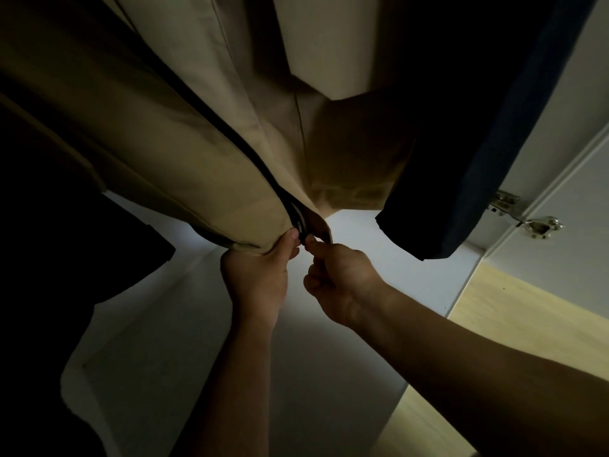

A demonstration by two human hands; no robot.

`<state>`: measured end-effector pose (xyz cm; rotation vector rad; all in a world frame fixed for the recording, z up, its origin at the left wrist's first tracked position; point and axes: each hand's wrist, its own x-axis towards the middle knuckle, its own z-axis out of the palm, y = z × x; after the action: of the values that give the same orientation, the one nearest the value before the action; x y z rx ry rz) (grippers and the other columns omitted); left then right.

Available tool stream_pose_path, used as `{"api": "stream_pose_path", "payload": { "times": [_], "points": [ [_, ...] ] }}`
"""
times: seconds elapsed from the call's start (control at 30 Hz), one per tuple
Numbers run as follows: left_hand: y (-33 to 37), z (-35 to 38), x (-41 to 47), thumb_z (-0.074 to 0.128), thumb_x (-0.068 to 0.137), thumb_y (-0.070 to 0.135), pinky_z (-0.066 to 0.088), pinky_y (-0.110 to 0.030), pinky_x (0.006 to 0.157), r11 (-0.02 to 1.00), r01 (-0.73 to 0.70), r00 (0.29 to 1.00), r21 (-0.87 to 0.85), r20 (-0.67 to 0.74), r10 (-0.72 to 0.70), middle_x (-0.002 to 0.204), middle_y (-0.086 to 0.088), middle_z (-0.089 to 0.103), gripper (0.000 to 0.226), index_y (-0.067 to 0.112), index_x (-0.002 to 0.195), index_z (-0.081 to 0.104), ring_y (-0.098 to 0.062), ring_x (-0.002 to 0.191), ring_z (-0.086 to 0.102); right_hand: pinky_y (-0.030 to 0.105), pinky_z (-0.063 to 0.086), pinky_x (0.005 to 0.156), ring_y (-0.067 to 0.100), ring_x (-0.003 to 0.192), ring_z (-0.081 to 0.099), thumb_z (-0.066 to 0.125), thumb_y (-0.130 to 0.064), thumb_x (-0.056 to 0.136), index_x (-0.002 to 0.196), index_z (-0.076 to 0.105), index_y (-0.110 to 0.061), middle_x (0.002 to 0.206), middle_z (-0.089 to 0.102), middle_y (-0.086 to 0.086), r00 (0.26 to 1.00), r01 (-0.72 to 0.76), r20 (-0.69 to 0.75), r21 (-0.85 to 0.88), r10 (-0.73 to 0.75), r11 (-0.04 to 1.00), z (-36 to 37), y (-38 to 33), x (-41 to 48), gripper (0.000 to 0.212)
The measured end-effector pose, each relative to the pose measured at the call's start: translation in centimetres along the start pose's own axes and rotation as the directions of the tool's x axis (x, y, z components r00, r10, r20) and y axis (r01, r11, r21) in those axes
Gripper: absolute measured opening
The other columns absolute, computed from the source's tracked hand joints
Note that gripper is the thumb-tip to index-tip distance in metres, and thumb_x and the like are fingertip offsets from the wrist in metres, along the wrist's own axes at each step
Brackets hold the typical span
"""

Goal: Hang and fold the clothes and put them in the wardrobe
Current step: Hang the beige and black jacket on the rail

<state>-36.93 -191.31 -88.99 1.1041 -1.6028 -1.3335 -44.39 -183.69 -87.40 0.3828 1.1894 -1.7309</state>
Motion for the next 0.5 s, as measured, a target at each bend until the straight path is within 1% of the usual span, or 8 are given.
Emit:
{"api": "stream_pose_path", "payload": {
  "times": [0.03,0.1,0.13,0.23,0.33,0.43,0.5],
  "points": [
    [-0.09,0.00,-0.03,0.084,0.079,0.021,0.061,-0.048,0.081,1.000,-0.003,1.000,0.022,0.000,0.003,0.076,0.006,0.077,0.007,0.023,0.077,0.077,-0.014,0.074,0.076,0.025,0.029,0.046,0.010,0.044,0.027,0.068,-0.005,0.093,0.097,0.062,-0.006,0.048,0.031,-0.005,1.000,0.001,-0.003,-0.003,-0.001,1.000,0.01,0.02,0.00,0.007],
    [-0.16,-0.02,-0.06,0.084,0.079,0.026,0.061,-0.045,0.080,0.993,-0.033,0.999,0.112,-0.008,0.034,0.077,0.008,0.077,0.014,0.015,0.084,0.078,-0.008,0.074,0.075,0.026,0.030,0.046,0.009,0.042,0.028,0.069,-0.006,0.093,0.097,0.063,-0.006,0.047,0.033,-0.005,1.000,0.009,-0.011,-0.011,-0.009,1.000,0.03,0.15,0.02,0.008],
    [-0.18,-0.04,-0.11,0.084,0.079,0.027,0.061,-0.044,0.080,0.988,-0.051,0.999,0.144,-0.008,0.053,0.077,0.009,0.077,0.016,0.013,0.084,0.079,-0.006,0.075,0.075,0.026,0.030,0.047,0.009,0.042,0.028,0.070,-0.006,0.093,0.097,0.063,-0.005,0.047,0.033,-0.005,1.000,0.015,-0.016,-0.015,-0.015,1.000,0.03,0.26,0.03,0.008],
    [-0.23,-0.10,-0.05,0.085,0.078,0.026,0.061,-0.043,0.079,0.985,-0.066,0.997,0.160,-0.018,0.070,0.078,0.005,0.077,0.018,0.011,0.085,0.079,-0.010,0.077,0.075,0.026,0.030,0.046,0.009,0.041,0.029,0.070,-0.008,0.093,0.100,0.064,-0.005,0.045,0.033,-0.006,0.999,0.028,-0.027,-0.024,-0.029,0.999,0.06,0.56,0.07,0.010],
    [-0.39,-0.13,0.14,0.087,0.075,0.029,0.062,-0.044,0.076,0.981,-0.066,0.997,0.181,-0.020,0.070,0.081,0.002,0.076,0.024,0.010,0.087,0.078,-0.013,0.077,0.074,0.026,0.030,0.046,0.008,0.040,0.028,0.070,-0.008,0.093,0.097,0.064,-0.005,0.043,0.033,-0.006,0.999,0.032,-0.042,-0.014,-0.033,0.999,0.12,0.60,0.12,0.008],
    [-0.50,-0.11,0.04,0.087,0.075,0.029,0.061,-0.045,0.076,0.974,-0.079,0.996,0.211,0.048,0.070,0.078,0.003,0.076,0.021,0.012,0.084,0.079,-0.013,0.076,0.074,0.026,0.030,0.046,0.008,0.038,0.030,0.068,-0.007,0.094,0.093,0.063,-0.005,0.042,0.036,-0.007,0.998,0.054,-0.036,-0.005,-0.054,0.999,0.08,0.31,0.15,0.006],
    [-0.38,0.01,-0.23,0.086,0.076,0.026,0.061,-0.047,0.078,0.982,-0.059,0.996,0.179,0.071,0.047,0.077,0.004,0.077,0.015,0.014,0.082,0.079,-0.014,0.076,0.075,0.025,0.032,0.045,0.007,0.035,0.032,0.068,-0.007,0.094,0.091,0.063,-0.005,0.040,0.039,-0.007,0.998,0.062,-0.029,-0.002,-0.062,0.998,0.07,0.04,0.16,0.006]
  ]
}}
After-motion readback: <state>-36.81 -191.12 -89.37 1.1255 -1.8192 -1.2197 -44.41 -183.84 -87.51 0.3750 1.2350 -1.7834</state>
